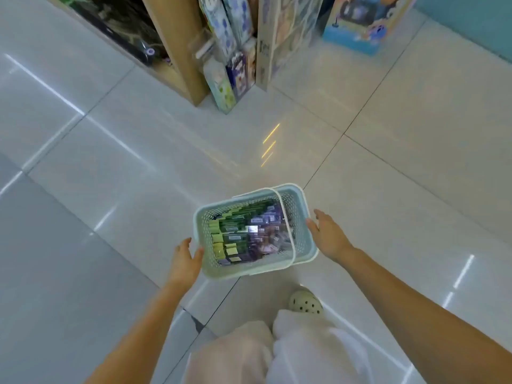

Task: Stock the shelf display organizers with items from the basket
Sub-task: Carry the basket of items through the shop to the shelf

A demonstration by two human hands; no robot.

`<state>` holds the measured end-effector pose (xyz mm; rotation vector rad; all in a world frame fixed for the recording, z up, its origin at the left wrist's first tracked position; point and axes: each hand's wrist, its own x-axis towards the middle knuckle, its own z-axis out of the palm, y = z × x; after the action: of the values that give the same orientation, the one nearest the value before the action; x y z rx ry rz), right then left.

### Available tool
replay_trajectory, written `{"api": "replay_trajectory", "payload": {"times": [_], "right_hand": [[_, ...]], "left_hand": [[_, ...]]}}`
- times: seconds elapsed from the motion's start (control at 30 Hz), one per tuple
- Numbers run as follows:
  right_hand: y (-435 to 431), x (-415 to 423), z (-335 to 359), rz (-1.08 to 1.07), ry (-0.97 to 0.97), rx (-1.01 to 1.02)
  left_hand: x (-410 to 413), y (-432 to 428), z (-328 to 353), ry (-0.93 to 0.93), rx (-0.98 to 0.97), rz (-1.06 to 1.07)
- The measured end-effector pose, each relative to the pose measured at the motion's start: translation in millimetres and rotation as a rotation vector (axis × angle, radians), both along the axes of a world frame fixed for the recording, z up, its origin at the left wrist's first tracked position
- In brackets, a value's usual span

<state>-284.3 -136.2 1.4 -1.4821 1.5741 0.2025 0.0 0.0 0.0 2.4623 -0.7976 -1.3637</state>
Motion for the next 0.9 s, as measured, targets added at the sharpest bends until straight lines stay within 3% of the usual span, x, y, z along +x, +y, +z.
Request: {"api": "replay_trajectory", "payload": {"times": [0.13,0.23,0.5,0.7,0.9], "right_hand": [[1.0,17.5,-53.0,-0.153,-0.031,-0.128],[-1.4,20.5,-71.2,-0.263,-0.025,-0.245],[-4.1,23.3,-73.8,-0.278,0.003,-0.314],[-1.9,29.1,-27.2,-0.276,-0.019,-0.332],[0.2,48.1,82.7,-0.223,-0.061,-0.367]], "left_hand": [[-5.3,-5.1,-47.7,0.059,-0.076,0.187],[-8.0,-9.8,-69.0,-0.019,-0.139,0.256],[-8.3,-11.1,-72.9,-0.098,-0.199,0.291],[-10.3,1.2,-27.5,-0.09,-0.195,0.34],[0.6,19.4,70.2,-0.104,-0.253,0.388]]}}
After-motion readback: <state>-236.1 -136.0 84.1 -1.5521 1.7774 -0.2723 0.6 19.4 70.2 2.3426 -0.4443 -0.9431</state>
